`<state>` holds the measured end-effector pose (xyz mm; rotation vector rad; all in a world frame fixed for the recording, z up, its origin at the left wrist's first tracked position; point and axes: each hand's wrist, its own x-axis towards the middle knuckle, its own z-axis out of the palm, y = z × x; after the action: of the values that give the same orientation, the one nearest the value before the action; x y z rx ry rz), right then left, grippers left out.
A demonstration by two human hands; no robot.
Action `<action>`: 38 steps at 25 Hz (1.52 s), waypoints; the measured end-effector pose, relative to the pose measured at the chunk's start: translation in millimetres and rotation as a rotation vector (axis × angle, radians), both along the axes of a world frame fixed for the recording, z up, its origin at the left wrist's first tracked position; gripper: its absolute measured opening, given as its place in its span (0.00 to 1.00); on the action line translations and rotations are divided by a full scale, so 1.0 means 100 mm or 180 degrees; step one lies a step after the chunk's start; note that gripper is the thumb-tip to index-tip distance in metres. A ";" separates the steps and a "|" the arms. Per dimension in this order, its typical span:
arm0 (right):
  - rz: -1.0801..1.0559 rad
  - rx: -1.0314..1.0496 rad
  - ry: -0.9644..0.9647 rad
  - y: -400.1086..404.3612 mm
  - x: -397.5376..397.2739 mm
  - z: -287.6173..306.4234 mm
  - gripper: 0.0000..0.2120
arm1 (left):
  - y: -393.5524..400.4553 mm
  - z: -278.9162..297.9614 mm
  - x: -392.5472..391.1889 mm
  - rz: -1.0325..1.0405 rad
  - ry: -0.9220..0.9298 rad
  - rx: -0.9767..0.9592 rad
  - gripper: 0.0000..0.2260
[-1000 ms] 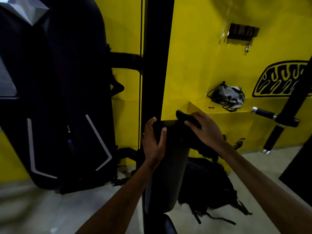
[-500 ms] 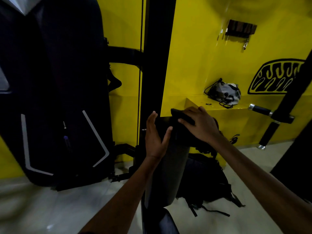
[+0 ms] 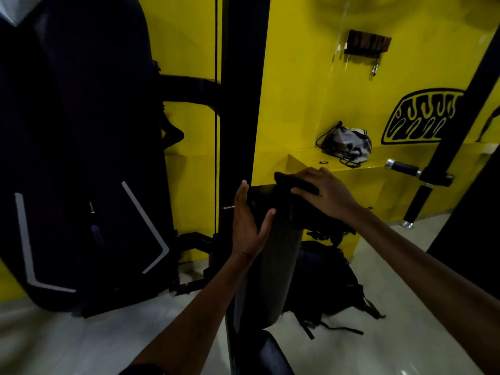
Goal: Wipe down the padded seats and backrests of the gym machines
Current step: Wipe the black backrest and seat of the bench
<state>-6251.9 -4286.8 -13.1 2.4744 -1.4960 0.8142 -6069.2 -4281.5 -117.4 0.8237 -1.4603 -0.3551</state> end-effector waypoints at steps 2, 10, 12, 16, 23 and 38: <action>-0.0313 0.0194 0.0019 -0.11 0.06 0.09 0.18 | 0.00 -0.01 0.00 0.0044 0.0006 -0.0016 0.34; 0.0381 0.0744 -0.0111 -0.10 0.14 0.18 0.16 | 0.10 -0.07 0.07 -0.0508 0.0062 0.0794 0.36; 0.0117 0.1180 -0.0461 -0.10 0.22 0.25 0.16 | 0.13 -0.08 0.11 -0.0666 -0.0014 0.0954 0.38; 0.0274 0.0899 -0.0083 -0.03 0.51 0.16 0.14 | 0.12 -0.08 0.17 -0.0810 -0.0023 0.0866 0.35; 0.0013 0.0859 -0.0655 -0.05 0.62 0.21 0.09 | 0.09 -0.10 0.15 -0.0619 -0.0158 0.0691 0.34; 0.0829 -0.0326 -0.0168 -0.07 0.35 -0.07 0.19 | -0.03 -0.23 0.10 -0.0176 0.0003 0.0174 0.33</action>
<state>-6216.8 -4293.7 -19.9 2.6224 -1.1281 0.9781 -6059.0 -4284.8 -140.8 0.8278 -1.4802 -0.4387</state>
